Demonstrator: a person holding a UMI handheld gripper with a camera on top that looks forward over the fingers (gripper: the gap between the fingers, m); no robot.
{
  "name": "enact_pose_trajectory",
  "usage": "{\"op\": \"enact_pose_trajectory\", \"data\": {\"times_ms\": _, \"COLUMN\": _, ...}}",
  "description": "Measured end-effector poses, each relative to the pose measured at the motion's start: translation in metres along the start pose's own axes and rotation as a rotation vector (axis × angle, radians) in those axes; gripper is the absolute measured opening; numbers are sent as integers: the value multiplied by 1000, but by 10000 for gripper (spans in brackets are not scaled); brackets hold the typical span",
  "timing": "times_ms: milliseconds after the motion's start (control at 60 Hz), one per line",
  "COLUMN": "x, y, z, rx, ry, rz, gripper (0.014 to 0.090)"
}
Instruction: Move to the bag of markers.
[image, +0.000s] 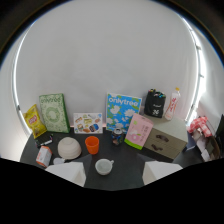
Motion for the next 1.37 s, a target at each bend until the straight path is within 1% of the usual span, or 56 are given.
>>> {"op": "enact_pose_trajectory", "data": {"times_ms": 100, "x": 54, "y": -21, "z": 27, "rx": 31, "ry": 55, "rz": -11, "gripper": 861}}
{"op": "enact_pose_trajectory", "data": {"times_ms": 183, "x": 98, "y": -44, "z": 57, "rx": 56, "ry": 83, "rz": -23, "gripper": 862}}
{"op": "enact_pose_trajectory", "data": {"times_ms": 433, "x": 211, "y": -120, "z": 154, "rx": 52, "ry": 107, "rz": -30, "gripper": 866}}
{"op": "enact_pose_trajectory", "data": {"times_ms": 583, "x": 249, "y": -158, "z": 210, "rx": 65, "ry": 108, "rz": -32, "gripper": 858}}
{"op": "enact_pose_trajectory", "data": {"times_ms": 700, "x": 266, "y": -170, "z": 244, "rx": 43, "ry": 101, "rz": -36, "gripper": 859}}
{"op": "enact_pose_trajectory", "data": {"times_ms": 867, "x": 270, "y": -169, "z": 270, "rx": 9, "ry": 72, "rz": -41, "gripper": 862}}
{"op": "enact_pose_trajectory", "data": {"times_ms": 983, "x": 271, "y": -166, "z": 276, "rx": -6, "ry": 61, "rz": -33, "gripper": 862}}
{"op": "enact_pose_trajectory", "data": {"times_ms": 1367, "x": 276, "y": -165, "z": 282, "rx": -12, "ry": 58, "rz": -34, "gripper": 861}}
